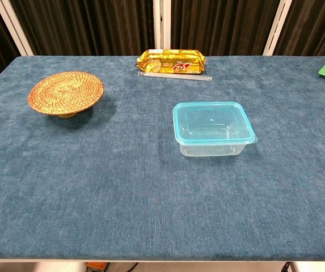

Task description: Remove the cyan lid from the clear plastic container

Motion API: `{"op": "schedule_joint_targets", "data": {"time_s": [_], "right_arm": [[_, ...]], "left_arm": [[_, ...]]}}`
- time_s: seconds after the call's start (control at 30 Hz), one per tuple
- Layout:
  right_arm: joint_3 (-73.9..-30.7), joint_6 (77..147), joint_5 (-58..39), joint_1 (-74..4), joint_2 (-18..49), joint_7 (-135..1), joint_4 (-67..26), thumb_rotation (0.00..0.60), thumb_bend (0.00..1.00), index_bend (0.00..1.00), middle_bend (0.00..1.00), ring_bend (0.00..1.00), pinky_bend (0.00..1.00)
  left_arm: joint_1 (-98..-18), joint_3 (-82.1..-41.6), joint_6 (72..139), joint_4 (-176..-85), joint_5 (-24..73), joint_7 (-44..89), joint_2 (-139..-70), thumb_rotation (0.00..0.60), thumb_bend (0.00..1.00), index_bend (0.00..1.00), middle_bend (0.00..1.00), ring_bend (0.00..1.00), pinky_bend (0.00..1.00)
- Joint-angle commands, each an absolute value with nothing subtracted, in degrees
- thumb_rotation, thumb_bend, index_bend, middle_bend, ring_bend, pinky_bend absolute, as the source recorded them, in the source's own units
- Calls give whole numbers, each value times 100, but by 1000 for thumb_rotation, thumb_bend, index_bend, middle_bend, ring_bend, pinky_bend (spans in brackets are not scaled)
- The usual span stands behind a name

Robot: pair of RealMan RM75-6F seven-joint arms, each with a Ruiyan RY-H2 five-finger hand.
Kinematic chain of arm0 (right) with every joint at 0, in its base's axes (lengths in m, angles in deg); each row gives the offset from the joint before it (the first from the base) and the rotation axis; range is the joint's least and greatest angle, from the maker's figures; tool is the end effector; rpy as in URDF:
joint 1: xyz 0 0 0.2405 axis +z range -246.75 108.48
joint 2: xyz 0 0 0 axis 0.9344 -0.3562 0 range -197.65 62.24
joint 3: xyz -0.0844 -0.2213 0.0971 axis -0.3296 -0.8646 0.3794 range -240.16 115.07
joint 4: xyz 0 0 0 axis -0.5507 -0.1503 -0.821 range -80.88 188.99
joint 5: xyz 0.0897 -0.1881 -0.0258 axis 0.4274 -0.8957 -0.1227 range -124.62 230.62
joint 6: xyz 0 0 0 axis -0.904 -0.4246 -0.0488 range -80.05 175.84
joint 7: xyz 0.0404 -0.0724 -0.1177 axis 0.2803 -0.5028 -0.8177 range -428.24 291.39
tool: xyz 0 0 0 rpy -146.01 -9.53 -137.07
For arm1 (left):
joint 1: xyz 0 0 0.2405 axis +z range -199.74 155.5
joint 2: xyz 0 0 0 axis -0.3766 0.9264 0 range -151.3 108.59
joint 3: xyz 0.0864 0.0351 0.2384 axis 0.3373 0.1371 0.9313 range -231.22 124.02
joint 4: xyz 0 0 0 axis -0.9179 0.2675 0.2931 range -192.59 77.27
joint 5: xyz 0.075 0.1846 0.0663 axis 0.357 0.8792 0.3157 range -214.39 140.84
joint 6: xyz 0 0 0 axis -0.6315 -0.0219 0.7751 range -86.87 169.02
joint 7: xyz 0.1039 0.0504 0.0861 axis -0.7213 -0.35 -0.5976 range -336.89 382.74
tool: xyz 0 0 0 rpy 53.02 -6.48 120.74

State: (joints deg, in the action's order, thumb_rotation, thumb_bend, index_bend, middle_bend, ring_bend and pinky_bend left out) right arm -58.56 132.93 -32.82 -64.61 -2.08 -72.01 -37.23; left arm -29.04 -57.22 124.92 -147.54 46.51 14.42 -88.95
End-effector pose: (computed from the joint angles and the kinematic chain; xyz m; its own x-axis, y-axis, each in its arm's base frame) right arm -0.3122 -0.1833 0.1552 0.4434 0.0137 0.8962 -0.8963 -0.0007 0.4435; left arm -0.3136 0.1953 0.1450 0.5066 -0.0009 0.8622 0.8622 0.0052 -0.5066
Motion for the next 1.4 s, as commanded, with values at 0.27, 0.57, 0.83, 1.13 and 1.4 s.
{"op": "schedule_joint_targets", "data": {"time_s": [0.27, 0.57, 0.83, 1.13, 1.4], "right_arm": [[-5838, 13092, -3348, -6297, -216, -7138, -3719, 600, 49, 48, 178, 0, 1], [-5642, 12399, -3465, -5609, 422, -6659, -3258, 600, 84, 48, 172, 0, 1], [-5367, 11550, -3420, -4663, 1499, -6843, -2417, 600, 87, 22, 87, 0, 0], [-5219, 11169, -3411, -3962, 2430, -6556, -1573, 600, 14, 0, 0, 0, 0], [-5332, 11007, -3359, -3746, 2682, -6838, -1428, 600, 11, 0, 0, 0, 0]], "left_arm": [[-2851, -5726, 12521, -14670, 4522, 1279, -9002, 600, 0, 119, 65, 30, 62], [-2934, -5724, 12469, -14684, 4658, 1408, -9036, 600, 0, 119, 65, 30, 62], [-2901, -5714, 12517, -14714, 4662, 1478, -8995, 600, 0, 119, 65, 30, 62], [-2873, -5686, 12500, -14675, 4656, 1646, -8969, 600, 0, 119, 65, 30, 62], [-2975, -5708, 12403, -14607, 4754, 1864, -8873, 600, 0, 119, 65, 30, 62]]}}
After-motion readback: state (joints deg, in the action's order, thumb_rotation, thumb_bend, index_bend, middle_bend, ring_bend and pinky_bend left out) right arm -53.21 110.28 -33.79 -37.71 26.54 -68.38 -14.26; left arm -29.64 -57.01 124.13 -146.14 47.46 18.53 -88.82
